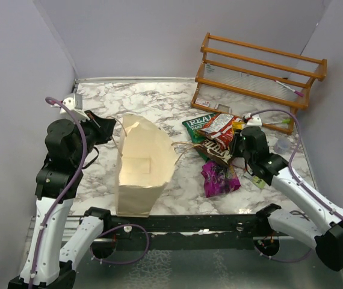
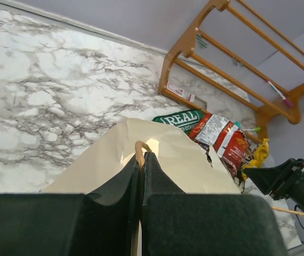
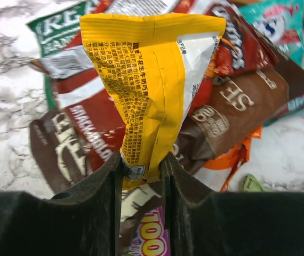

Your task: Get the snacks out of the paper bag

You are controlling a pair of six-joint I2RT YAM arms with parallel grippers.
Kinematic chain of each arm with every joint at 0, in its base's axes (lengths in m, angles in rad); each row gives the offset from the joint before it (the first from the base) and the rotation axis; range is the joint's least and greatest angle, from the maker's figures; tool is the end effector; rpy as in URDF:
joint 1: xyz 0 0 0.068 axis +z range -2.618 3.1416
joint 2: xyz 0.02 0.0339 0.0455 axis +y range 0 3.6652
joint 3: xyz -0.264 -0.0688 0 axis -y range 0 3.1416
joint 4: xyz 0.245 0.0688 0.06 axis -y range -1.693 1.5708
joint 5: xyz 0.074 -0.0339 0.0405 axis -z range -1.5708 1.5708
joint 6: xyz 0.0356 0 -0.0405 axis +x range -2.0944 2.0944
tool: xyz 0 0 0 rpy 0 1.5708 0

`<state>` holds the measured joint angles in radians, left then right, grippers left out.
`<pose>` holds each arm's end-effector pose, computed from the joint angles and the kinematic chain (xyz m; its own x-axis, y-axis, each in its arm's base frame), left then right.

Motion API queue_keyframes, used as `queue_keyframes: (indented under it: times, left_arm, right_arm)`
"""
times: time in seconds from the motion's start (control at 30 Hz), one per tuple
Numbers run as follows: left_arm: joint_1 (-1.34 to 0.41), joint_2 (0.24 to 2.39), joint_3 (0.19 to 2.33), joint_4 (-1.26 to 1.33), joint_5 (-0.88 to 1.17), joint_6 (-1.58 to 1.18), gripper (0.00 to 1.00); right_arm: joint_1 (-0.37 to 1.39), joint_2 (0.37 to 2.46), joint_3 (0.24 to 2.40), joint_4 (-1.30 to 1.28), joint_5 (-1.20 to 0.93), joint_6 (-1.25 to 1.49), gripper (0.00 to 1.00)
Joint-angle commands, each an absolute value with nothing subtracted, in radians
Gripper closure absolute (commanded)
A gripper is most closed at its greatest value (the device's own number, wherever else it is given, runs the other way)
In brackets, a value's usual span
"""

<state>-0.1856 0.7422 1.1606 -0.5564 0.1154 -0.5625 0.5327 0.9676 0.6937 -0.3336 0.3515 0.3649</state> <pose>0.1302 -0.0286 0.4313 -0.2719 -0.4880 -0.8294 0.1778 0.8216 -0.5416 0.1876 0.0964 0.2611 -0.5426 0.0690 -0.8372 -0.0424 0.9931 0.1094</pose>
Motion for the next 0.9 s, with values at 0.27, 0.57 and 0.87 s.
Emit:
queue_keyframes:
  times: [0.27,0.57,0.87]
  left_arm:
    - [-0.184,0.618,1.196,-0.75,-0.172,-0.441,1.0]
    - [-0.186,0.608,1.275,-0.783,-0.188,-0.487,0.53]
    - [-0.186,0.611,1.39,-0.767,-0.132,-0.498,0.18]
  right_arm:
    - [0.443,1.098,0.761,-0.304,0.217,0.377,0.78]
    - [0.443,1.11,0.781,-0.316,0.187,0.359,0.53]
    - [0.443,1.029,0.809,-0.365,0.173,0.33,0.19]
